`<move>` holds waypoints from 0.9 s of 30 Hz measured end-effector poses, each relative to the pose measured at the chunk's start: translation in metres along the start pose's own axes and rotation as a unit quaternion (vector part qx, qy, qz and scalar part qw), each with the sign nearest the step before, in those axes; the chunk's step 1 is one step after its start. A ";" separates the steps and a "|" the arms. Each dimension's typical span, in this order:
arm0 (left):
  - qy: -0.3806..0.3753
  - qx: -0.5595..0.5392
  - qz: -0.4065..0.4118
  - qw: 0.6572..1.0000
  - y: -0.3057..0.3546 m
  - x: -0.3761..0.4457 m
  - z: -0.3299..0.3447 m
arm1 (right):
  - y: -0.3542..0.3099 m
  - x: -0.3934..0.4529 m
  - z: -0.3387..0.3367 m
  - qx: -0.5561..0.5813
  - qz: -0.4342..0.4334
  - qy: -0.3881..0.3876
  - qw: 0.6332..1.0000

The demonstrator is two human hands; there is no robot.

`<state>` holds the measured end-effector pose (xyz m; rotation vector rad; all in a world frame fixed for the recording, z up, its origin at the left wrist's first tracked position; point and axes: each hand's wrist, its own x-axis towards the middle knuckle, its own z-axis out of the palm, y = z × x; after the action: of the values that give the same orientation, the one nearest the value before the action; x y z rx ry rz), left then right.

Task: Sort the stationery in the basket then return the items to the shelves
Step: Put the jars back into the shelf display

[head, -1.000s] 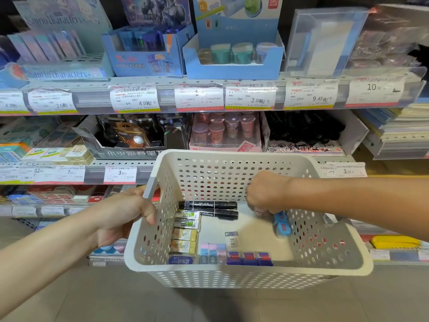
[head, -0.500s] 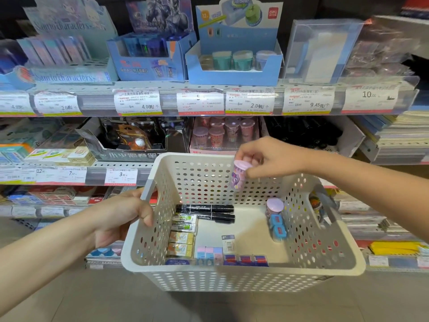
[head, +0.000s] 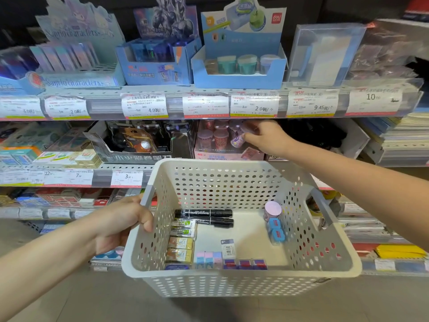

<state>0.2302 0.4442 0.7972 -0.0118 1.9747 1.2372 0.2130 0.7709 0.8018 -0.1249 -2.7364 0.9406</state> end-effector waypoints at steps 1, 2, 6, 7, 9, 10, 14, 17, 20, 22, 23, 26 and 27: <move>0.001 0.004 -0.001 1.000 0.000 0.000 0.000 | 0.002 0.003 0.002 -0.046 -0.017 -0.008 0.999; 0.003 0.007 -0.002 1.000 0.000 0.000 -0.001 | 0.003 0.005 0.005 -0.079 -0.030 -0.024 0.996; 0.002 0.002 -0.005 1.000 0.002 -0.001 0.000 | 0.004 0.009 0.010 -0.168 -0.047 -0.063 0.983; 0.003 0.000 -0.007 1.000 0.002 -0.002 0.000 | 0.004 0.010 0.011 -0.177 -0.049 -0.069 0.981; 0.004 0.007 -0.011 1.000 0.003 -0.003 -0.001 | 0.005 0.012 0.013 -0.192 -0.054 -0.075 0.977; 0.004 0.013 -0.012 1.000 0.003 -0.002 -0.001 | 0.005 0.012 0.014 -0.194 -0.058 -0.075 0.976; -0.003 0.016 -0.012 1.000 0.003 -0.003 0.000 | 0.002 0.010 0.012 -0.179 -0.084 -0.046 0.979; -0.001 0.011 -0.012 1.000 0.005 -0.004 0.001 | 0.000 0.009 0.011 -0.130 -0.077 -0.039 0.988; -0.002 0.013 -0.013 1.000 0.006 -0.002 0.002 | 0.004 0.010 0.013 -0.177 -0.071 -0.038 0.981; -0.006 0.006 -0.013 1.000 0.007 0.000 0.002 | 0.004 0.012 0.014 -0.192 -0.064 -0.046 0.978; -0.009 0.003 -0.012 1.000 0.006 0.002 0.003 | 0.004 0.013 0.014 -0.201 -0.062 -0.054 0.976; -0.015 -0.007 -0.001 1.000 0.006 0.003 0.003 | 0.005 0.013 0.008 -0.217 -0.064 -0.086 0.970; -0.016 -0.009 0.002 1.000 0.006 0.003 0.004 | 0.006 0.012 0.006 -0.211 -0.071 -0.085 0.971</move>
<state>0.2281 0.4514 0.7995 0.0025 1.9365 1.2509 0.2001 0.7740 0.7963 0.0810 -3.0150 0.3342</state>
